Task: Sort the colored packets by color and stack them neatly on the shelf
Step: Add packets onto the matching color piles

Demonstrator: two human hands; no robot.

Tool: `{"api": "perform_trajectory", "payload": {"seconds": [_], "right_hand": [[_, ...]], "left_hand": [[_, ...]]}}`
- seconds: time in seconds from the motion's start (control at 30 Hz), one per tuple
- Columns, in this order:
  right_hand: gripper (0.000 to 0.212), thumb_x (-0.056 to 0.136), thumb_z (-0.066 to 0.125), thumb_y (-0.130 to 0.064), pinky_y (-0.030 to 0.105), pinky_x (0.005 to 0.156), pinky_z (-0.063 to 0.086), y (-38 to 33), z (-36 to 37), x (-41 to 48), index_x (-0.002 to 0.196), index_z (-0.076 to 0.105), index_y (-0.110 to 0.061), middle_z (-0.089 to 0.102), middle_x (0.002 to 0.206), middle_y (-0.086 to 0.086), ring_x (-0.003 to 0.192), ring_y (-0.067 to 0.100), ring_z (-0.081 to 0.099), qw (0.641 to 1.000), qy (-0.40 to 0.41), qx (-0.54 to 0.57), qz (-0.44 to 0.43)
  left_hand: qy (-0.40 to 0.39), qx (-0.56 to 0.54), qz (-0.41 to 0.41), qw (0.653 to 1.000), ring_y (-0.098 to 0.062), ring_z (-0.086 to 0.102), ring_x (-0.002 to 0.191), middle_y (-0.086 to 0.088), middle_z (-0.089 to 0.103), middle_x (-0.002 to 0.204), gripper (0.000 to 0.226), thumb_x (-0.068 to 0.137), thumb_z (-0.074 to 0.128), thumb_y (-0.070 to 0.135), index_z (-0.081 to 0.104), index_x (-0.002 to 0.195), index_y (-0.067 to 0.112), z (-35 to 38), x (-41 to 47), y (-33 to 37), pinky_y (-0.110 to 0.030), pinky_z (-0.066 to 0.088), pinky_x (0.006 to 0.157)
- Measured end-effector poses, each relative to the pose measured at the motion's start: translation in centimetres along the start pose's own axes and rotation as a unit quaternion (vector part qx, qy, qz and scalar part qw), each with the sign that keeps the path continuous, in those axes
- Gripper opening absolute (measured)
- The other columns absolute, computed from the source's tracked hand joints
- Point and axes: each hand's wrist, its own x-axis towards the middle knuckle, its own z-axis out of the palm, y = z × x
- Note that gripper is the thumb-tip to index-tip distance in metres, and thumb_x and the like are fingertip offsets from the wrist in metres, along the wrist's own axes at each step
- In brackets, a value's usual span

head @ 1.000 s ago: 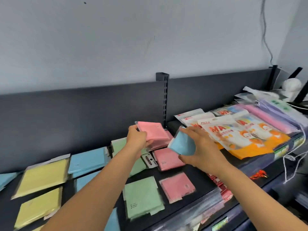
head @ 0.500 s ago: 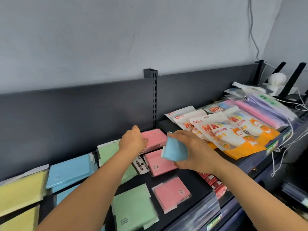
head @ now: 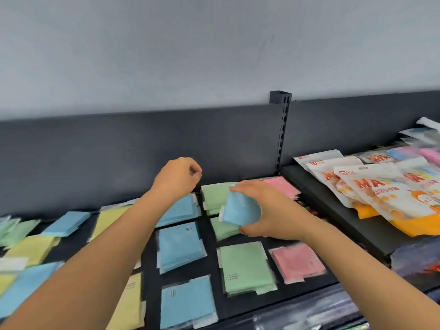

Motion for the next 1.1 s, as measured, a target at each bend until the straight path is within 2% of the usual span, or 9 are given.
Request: {"api": "perform_trajectory", "payload": {"seconds": [0.13, 0.2, 0.27, 0.47, 0.6, 0.7, 0.83, 0.97, 1.1], "right_hand": [[0.080, 0.069, 0.076, -0.030, 0.012, 0.101, 0.026, -3.3, 3.1, 3.1, 0.140, 0.039, -0.026, 0.040, 0.143, -0.011, 0.129, 0.006, 0.037, 0.997, -0.056, 0.005, -0.057], [0.081, 0.070, 0.075, -0.031, 0.017, 0.107, 0.027, -4.7, 4.4, 4.3, 0.141, 0.037, -0.029, 0.036, 0.146, -0.012, 0.133, 0.006, 0.033, 0.992, -0.099, 0.005, -0.077], [0.079, 0.073, 0.074, -0.031, 0.020, 0.107, 0.026, -5.6, 5.5, 5.3, 0.142, 0.035, -0.030, 0.033, 0.148, -0.014, 0.135, 0.008, 0.031, 0.986, -0.142, -0.008, -0.089], [0.079, 0.070, 0.077, -0.032, 0.034, 0.108, 0.035, -6.4, 7.6, 7.2, 0.139, 0.039, -0.033, 0.039, 0.145, -0.013, 0.133, 0.013, 0.034, 0.966, -0.246, -0.013, -0.071], [0.083, 0.069, 0.078, -0.033, 0.034, 0.113, 0.029, -6.9, 7.5, 7.0, 0.141, 0.036, -0.034, 0.030, 0.151, -0.014, 0.138, 0.012, 0.028, 0.967, -0.242, -0.007, -0.079], [0.078, 0.071, 0.078, -0.034, 0.030, 0.114, 0.026, -7.5, 7.2, 6.5, 0.139, 0.039, -0.034, 0.032, 0.150, -0.014, 0.138, 0.009, 0.028, 0.976, -0.198, 0.030, -0.091], [0.064, 0.077, 0.072, -0.035, 0.027, 0.112, 0.030, -8.3, 7.7, 5.7, 0.135, 0.044, -0.035, 0.039, 0.144, -0.015, 0.134, 0.006, 0.034, 0.982, -0.147, 0.075, -0.095], [0.060, 0.081, 0.068, -0.041, 0.030, 0.109, 0.034, -9.7, 9.2, 4.6, 0.135, 0.043, -0.038, 0.040, 0.145, -0.012, 0.134, 0.009, 0.035, 0.981, -0.146, 0.100, -0.075], [0.058, 0.084, 0.065, -0.037, 0.026, 0.104, 0.034, -11.3, 9.3, 4.1, 0.137, 0.042, -0.035, 0.040, 0.145, -0.010, 0.133, 0.010, 0.037, 0.982, -0.148, 0.089, -0.075]], "left_hand": [[0.020, 0.052, -0.045, 0.997, -0.017, 0.058, 0.084, 0.013, 0.056, 0.080, 0.011, 0.089, 0.055, 0.027, 0.065, 0.094, 0.028, -2.6, -3.2, -5.1, -0.034, 0.051, 0.080], [0.029, 0.065, -0.068, 0.995, -0.015, 0.057, 0.081, 0.014, 0.055, 0.078, 0.011, 0.089, 0.056, 0.029, 0.065, 0.095, 0.029, -3.6, -4.9, -7.1, -0.032, 0.050, 0.077], [0.036, 0.078, -0.086, 0.993, -0.015, 0.056, 0.081, 0.012, 0.057, 0.081, 0.012, 0.089, 0.055, 0.031, 0.065, 0.096, 0.030, -4.3, -6.4, -8.7, -0.032, 0.050, 0.076], [0.035, 0.082, -0.122, 0.989, -0.010, 0.054, 0.068, 0.010, 0.055, 0.076, 0.015, 0.090, 0.054, 0.029, 0.064, 0.101, 0.025, -5.4, -10.1, -11.8, -0.026, 0.044, 0.065], [0.034, 0.086, -0.135, 0.986, -0.012, 0.055, 0.072, 0.005, 0.058, 0.081, 0.017, 0.091, 0.054, 0.026, 0.065, 0.103, 0.023, -5.3, -11.9, -13.0, -0.023, 0.043, 0.065], [0.043, 0.075, -0.147, 0.985, -0.013, 0.057, 0.074, 0.005, 0.061, 0.082, 0.017, 0.090, 0.054, 0.027, 0.066, 0.102, 0.024, -5.1, -13.1, -13.1, -0.024, 0.047, 0.066], [0.045, 0.073, -0.145, 0.986, -0.011, 0.061, 0.080, 0.003, 0.069, 0.093, 0.016, 0.090, 0.056, 0.025, 0.067, 0.101, 0.024, -5.0, -14.5, -13.1, -0.025, 0.052, 0.073], [0.029, 0.078, -0.141, 0.987, -0.009, 0.057, 0.082, 0.004, 0.067, 0.097, 0.017, 0.090, 0.056, 0.026, 0.066, 0.103, 0.023, -5.2, -16.1, -13.5, -0.022, 0.048, 0.073], [0.034, 0.060, -0.145, 0.987, -0.011, 0.058, 0.080, 0.005, 0.066, 0.097, 0.016, 0.089, 0.056, 0.027, 0.066, 0.102, 0.025, -6.4, -17.2, -14.6, -0.025, 0.049, 0.074]]}}
